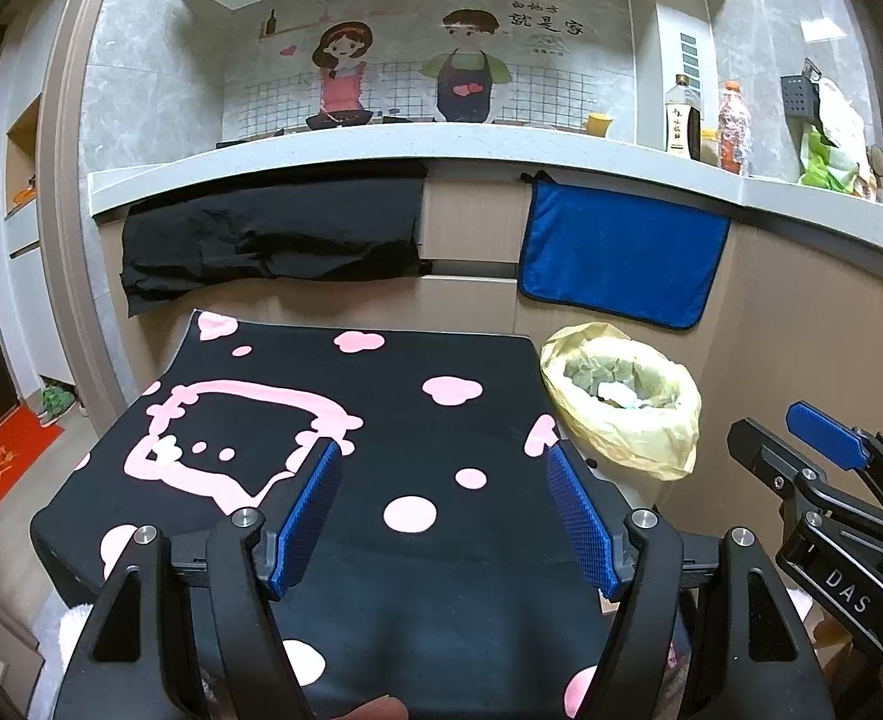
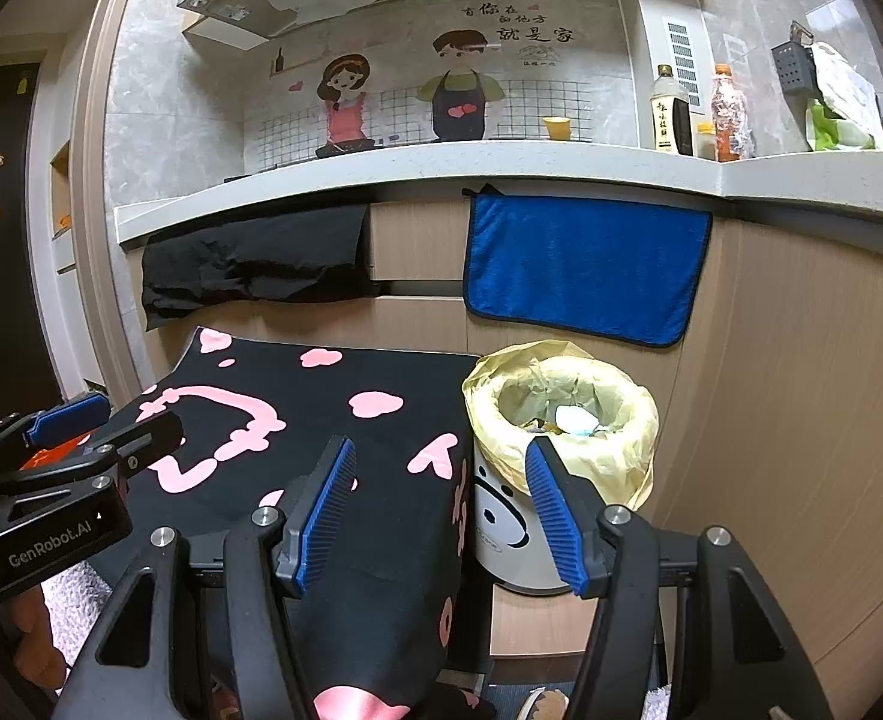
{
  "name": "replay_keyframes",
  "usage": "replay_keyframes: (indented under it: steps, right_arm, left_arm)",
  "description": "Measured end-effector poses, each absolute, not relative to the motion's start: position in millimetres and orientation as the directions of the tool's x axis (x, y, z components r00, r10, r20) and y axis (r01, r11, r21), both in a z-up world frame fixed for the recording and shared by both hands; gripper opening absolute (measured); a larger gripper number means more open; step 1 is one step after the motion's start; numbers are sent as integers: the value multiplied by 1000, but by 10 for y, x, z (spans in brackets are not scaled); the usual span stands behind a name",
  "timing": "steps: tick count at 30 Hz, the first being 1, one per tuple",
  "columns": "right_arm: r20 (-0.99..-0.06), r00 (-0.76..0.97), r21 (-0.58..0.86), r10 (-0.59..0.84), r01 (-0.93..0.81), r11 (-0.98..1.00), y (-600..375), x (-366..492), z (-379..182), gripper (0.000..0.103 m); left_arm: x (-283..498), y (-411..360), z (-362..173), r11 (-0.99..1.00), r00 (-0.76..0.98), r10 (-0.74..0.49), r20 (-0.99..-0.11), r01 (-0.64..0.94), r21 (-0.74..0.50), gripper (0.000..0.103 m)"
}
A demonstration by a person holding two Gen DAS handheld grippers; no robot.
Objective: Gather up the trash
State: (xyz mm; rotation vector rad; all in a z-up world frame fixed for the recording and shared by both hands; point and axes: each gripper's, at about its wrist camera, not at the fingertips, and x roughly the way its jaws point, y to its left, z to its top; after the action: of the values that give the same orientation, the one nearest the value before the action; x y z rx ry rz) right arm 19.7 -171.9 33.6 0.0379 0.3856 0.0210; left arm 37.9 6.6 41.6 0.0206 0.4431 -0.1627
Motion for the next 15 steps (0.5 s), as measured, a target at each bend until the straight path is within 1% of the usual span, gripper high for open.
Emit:
replay_keyframes:
  steps: [15]
  right_arm:
    - [-374,927,55,9,12,998,-1770,152,344,57]
  left_arm:
    - [369,10,398,984,886,-165,-434,177,-14,71]
